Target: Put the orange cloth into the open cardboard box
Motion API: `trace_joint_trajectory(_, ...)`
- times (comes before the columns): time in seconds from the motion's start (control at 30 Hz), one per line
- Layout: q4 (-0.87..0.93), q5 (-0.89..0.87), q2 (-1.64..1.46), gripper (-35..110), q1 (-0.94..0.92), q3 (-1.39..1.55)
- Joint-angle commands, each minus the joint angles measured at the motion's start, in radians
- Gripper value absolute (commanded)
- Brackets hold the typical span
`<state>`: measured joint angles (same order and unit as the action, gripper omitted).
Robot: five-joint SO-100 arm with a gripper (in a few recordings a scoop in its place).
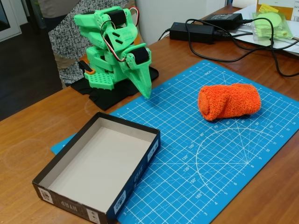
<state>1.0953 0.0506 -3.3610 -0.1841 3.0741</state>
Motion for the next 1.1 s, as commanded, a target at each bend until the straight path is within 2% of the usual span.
trace_joint_trajectory(0.0,0.026,0.031,-0.020,0,0.017,0.005)
trace_joint_trajectory(1.07,0.023,0.005,-0.018,0,-0.026,0.005)
